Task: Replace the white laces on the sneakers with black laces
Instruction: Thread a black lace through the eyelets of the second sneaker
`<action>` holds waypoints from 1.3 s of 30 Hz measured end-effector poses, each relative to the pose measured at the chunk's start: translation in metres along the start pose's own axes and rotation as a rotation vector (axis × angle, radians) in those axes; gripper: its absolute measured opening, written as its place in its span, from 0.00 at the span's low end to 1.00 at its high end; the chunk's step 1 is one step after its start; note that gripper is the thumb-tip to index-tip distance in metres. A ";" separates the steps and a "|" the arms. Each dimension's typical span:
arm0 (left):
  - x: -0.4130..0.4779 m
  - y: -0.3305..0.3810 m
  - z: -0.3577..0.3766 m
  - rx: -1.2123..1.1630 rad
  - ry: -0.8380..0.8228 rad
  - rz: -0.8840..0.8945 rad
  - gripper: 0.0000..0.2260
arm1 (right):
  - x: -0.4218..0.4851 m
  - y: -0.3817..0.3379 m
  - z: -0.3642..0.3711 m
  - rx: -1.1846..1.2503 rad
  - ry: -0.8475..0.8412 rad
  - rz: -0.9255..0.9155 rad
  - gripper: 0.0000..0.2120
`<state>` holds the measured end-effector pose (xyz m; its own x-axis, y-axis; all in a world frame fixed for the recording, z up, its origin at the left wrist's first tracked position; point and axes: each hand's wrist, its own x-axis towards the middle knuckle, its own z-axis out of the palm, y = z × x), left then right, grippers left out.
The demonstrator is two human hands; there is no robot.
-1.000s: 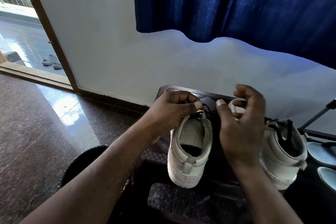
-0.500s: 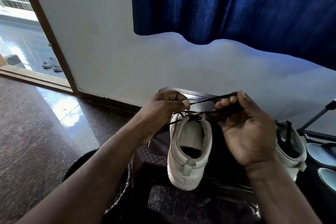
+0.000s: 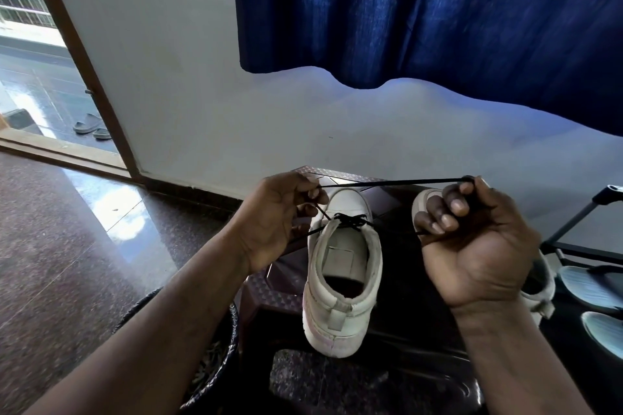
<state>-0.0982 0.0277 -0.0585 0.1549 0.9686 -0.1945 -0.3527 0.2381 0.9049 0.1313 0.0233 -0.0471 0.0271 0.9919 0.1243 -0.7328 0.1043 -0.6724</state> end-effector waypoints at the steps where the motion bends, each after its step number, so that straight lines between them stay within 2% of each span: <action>1: 0.000 0.000 0.000 0.010 -0.026 0.006 0.07 | 0.000 0.002 -0.001 -0.037 0.026 -0.009 0.14; 4: -0.001 0.002 -0.001 0.070 -0.087 0.041 0.21 | 0.001 0.008 -0.004 -0.199 0.102 -0.054 0.10; 5: -0.002 0.003 0.000 0.071 -0.098 0.060 0.22 | 0.001 0.009 -0.005 -0.274 0.109 -0.082 0.08; 9: -0.005 0.005 0.002 0.080 -0.061 0.124 0.11 | -0.004 0.018 -0.008 -0.644 0.069 -0.184 0.06; 12: -0.004 0.000 0.001 0.240 -0.046 0.198 0.14 | -0.007 0.022 -0.007 -0.789 0.033 -0.237 0.09; 14: -0.005 -0.002 0.005 0.342 -0.086 0.219 0.11 | -0.008 0.021 -0.006 -0.872 -0.010 -0.258 0.10; 17: -0.007 -0.006 0.010 0.451 -0.133 0.254 0.06 | -0.012 0.025 0.000 -1.016 -0.145 -0.200 0.10; 21: -0.005 -0.008 0.011 0.579 -0.122 0.364 0.11 | -0.022 0.036 0.009 -1.172 -0.286 -0.152 0.11; 22: -0.004 -0.008 0.009 0.566 -0.120 0.367 0.10 | -0.023 0.038 0.010 -1.138 -0.292 -0.115 0.12; 24: -0.003 -0.009 0.007 0.531 -0.127 0.344 0.09 | -0.023 0.037 0.014 -0.921 -0.272 -0.009 0.13; 28: -0.002 -0.008 0.004 0.495 -0.106 0.295 0.07 | -0.016 0.030 0.016 -0.510 -0.096 0.081 0.16; 30: 0.000 -0.007 0.003 0.514 -0.070 0.324 0.08 | -0.014 0.027 0.015 -0.359 -0.044 0.124 0.11; 32: 0.000 -0.005 0.002 0.463 0.011 0.302 0.09 | -0.011 0.024 0.012 -0.212 -0.057 0.140 0.03; 33: 0.001 -0.004 0.000 0.425 0.066 0.264 0.09 | -0.009 0.022 0.011 -0.150 -0.068 0.138 0.03; 36: 0.008 -0.007 -0.011 0.363 0.216 0.167 0.13 | -0.004 0.016 0.005 -0.062 -0.073 0.110 0.13; 39: 0.016 -0.012 -0.023 0.442 0.348 0.086 0.16 | -0.004 0.007 0.001 -0.010 -0.087 0.060 0.04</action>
<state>-0.1123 0.0424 -0.0811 -0.1972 0.9674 -0.1589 0.0809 0.1775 0.9808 0.1251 0.0201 -0.0516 -0.0759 0.9864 0.1458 -0.7245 0.0459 -0.6877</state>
